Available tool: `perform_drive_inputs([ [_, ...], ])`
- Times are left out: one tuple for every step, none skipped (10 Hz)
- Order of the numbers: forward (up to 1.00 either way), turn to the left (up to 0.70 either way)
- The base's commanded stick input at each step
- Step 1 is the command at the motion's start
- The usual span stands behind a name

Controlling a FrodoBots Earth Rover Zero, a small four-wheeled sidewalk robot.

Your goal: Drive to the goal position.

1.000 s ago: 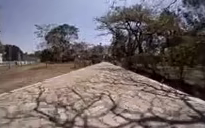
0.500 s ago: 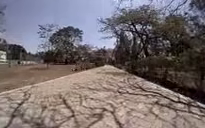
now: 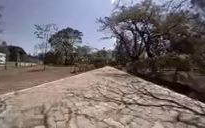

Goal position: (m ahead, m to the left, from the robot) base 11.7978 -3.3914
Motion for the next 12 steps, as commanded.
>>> perform_drive_inputs([
  [1.0, 0.0],
  [1.0, 0.0],
  [1.0, 0.0],
  [1.0, 0.0],
  [1.0, 0.0],
  [1.0, 0.0],
  [1.0, 0.0],
  [1.0, 0.0],
  [1.0, 0.0],
  [1.0, 0.0],
  [1.0, 0.0],
  [1.0, 0.0],
])
